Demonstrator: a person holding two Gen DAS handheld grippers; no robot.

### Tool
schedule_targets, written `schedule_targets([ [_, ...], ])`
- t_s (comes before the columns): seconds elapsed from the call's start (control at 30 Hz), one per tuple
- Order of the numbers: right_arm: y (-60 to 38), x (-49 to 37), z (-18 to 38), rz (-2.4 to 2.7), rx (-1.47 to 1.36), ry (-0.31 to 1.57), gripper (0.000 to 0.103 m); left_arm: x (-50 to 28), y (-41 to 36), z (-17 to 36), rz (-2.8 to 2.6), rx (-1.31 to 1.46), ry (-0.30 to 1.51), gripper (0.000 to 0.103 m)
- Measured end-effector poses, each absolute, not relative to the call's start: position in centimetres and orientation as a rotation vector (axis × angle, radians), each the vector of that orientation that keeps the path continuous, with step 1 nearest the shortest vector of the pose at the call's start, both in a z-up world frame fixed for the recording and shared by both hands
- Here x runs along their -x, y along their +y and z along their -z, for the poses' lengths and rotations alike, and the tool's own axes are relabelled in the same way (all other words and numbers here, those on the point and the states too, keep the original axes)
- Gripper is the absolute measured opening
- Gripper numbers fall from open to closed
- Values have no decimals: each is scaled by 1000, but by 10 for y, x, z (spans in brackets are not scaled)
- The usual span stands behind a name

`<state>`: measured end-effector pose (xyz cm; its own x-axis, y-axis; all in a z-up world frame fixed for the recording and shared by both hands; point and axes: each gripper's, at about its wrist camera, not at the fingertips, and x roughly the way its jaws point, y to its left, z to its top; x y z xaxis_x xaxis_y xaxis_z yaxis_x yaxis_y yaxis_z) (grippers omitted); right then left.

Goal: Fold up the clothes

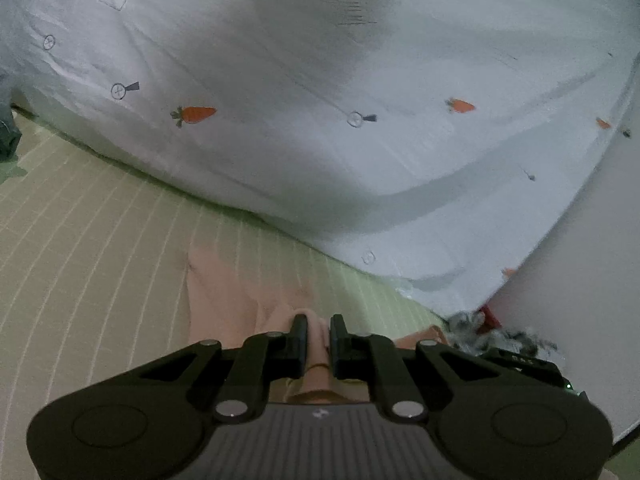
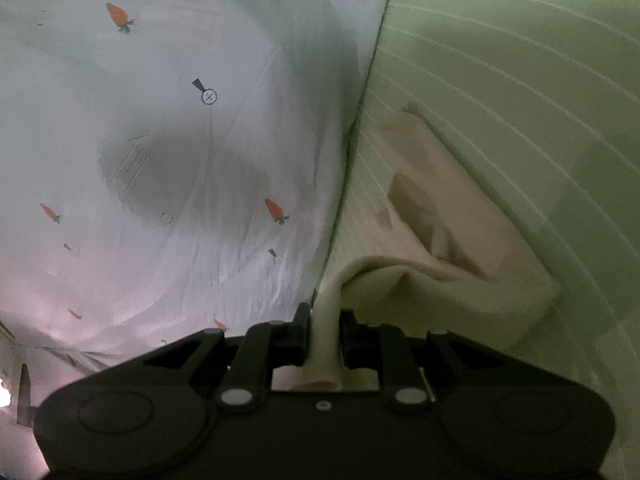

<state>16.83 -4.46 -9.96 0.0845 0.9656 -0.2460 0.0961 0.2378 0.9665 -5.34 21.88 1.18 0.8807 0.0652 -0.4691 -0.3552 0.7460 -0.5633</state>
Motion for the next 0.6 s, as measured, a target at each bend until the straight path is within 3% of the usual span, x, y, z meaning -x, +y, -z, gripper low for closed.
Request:
schedule_targets([
  [0.3,10,-245,127,-850,-1118,1364,18,-39,270,12,-297,763,510,12],
  [0.47,36,-279,162,-754,-1082,1451,22,-73,298,45,-393,787,567,3],
  [0.6,56,-296,186,-716,-1026,1504,24,-78,325,67,-462,840,590,3],
])
